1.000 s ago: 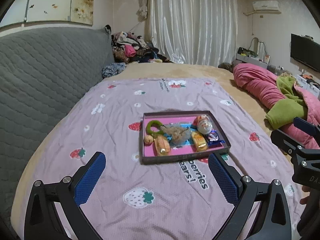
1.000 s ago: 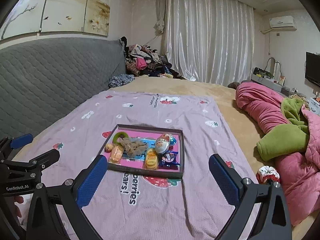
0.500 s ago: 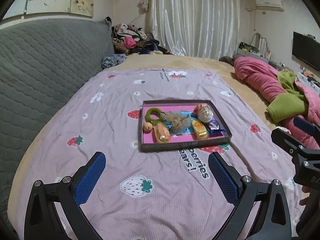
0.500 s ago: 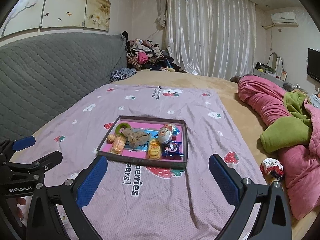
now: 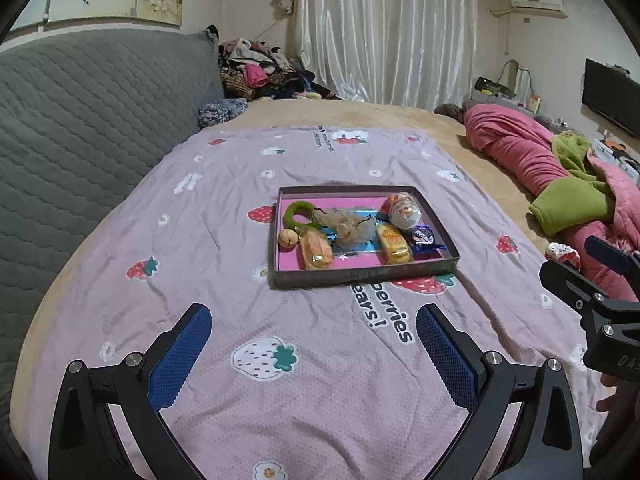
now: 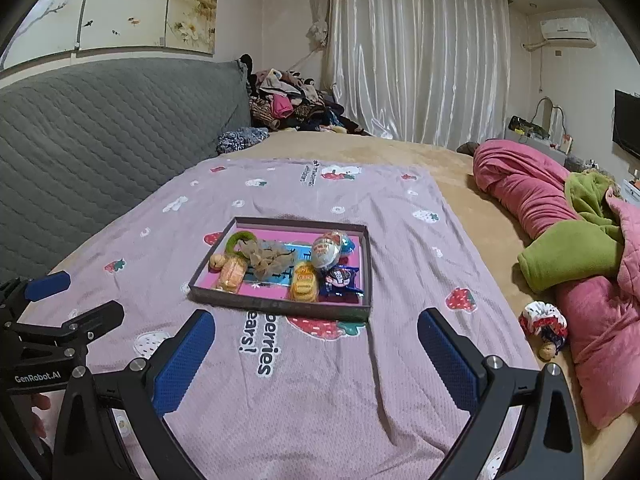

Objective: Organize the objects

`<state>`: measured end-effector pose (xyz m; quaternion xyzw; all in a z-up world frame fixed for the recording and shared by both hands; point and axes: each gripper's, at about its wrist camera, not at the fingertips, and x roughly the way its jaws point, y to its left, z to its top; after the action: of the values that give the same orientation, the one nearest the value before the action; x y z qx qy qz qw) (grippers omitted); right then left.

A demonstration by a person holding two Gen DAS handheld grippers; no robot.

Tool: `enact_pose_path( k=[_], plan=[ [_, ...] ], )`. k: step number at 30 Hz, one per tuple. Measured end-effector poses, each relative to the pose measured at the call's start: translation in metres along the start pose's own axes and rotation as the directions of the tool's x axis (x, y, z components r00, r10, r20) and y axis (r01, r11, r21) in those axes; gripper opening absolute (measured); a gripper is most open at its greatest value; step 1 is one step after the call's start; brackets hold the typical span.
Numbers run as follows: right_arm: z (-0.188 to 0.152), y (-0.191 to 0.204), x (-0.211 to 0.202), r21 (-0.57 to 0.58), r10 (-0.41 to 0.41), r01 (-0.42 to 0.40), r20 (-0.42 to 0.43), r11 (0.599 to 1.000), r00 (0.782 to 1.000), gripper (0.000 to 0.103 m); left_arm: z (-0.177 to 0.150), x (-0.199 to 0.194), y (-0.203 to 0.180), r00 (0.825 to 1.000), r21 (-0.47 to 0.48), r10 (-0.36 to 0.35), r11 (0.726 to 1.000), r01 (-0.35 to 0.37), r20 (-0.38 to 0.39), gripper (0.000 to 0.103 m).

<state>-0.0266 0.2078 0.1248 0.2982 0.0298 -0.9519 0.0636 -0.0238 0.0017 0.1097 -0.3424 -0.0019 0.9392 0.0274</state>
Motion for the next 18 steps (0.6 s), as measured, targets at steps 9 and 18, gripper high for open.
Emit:
enact_pose_path(
  k=[9,18],
  plan=[
    [-0.016,-0.002,0.009,0.012,0.01,-0.009,-0.041,1.0,0.999,0.102,-0.011,0.006,-0.001,1.0,-0.01,0.0,1.0,0.0,-0.015,0.102],
    [-0.036,-0.007,0.02,0.031,0.011,-0.009,-0.075,0.999,0.997,0.102,-0.029,0.02,0.004,0.999,-0.039,0.017,0.999,-0.019,-0.047,0.102]
  ],
)
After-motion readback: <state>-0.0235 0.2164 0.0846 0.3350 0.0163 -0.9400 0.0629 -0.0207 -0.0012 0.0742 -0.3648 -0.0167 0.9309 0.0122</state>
